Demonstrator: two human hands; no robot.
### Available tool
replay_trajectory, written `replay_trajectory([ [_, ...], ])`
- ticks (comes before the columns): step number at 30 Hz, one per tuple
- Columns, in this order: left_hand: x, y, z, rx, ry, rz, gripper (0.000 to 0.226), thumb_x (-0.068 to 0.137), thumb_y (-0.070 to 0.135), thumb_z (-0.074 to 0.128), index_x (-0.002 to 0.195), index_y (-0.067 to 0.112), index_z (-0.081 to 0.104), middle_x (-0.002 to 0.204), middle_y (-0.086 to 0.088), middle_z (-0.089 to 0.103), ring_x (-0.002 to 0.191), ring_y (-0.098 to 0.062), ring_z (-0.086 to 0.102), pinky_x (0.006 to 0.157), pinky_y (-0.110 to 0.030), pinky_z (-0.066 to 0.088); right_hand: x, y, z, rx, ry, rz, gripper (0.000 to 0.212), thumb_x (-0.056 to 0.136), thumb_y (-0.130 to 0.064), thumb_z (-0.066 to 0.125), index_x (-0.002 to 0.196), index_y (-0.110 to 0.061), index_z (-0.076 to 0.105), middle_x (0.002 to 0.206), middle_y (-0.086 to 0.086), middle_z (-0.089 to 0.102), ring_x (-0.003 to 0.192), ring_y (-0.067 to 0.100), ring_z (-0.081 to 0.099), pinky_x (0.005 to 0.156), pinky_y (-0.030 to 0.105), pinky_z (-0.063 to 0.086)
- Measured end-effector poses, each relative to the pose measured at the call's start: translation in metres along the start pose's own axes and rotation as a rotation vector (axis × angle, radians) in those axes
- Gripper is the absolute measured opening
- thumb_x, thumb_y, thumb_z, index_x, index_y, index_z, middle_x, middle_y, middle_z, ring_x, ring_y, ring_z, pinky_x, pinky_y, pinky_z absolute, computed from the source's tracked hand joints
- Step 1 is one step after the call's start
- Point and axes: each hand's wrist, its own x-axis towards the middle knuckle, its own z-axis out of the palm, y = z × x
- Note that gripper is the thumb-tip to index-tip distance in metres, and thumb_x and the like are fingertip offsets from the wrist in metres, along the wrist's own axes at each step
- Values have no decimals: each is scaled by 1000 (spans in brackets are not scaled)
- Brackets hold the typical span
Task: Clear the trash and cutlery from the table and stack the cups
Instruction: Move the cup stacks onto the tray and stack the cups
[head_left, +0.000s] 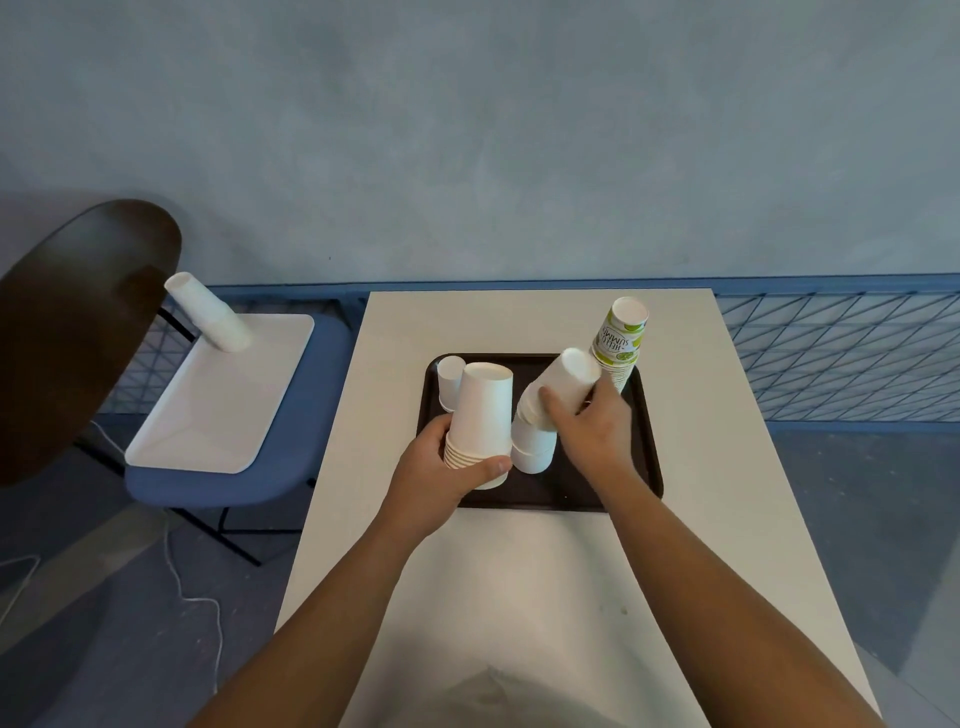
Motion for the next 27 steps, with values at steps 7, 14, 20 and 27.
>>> replay_trajectory([
  [7,5,1,1,7,-3,6,59,76,37,91,123,39,56,110,19,68,101,-3,66,73,-15,55,8,34,26,-280,-249,-56,65,79,-37,82,133,-19,51,128,0,62,117,22,59,95,39,53],
  [14,7,1,0,52,0,9,62,77,39,91,126,42,52,111,24,64,100,-1,64,67,-11,52,-11,9,9,-155,-13,-225,63,83,-40,65,140,-19,52,137,-1,55,128,18,49,104,39,47],
  [20,10,7,9,-26,-42,74,57,73,33,94,121,43,64,110,15,75,102,-5,71,80,-23,57,-32,-48,-5,-33,-464,-202,55,81,-54,71,127,-26,58,114,-8,66,100,5,62,78,24,50],
  [27,7,11,10,-28,-153,144,86,73,29,95,146,43,51,131,14,68,121,-12,66,101,-41,58,-30,-47,-12,3,-358,-220,48,84,-43,78,124,-25,59,102,-21,65,91,-5,63,68,9,46],
])
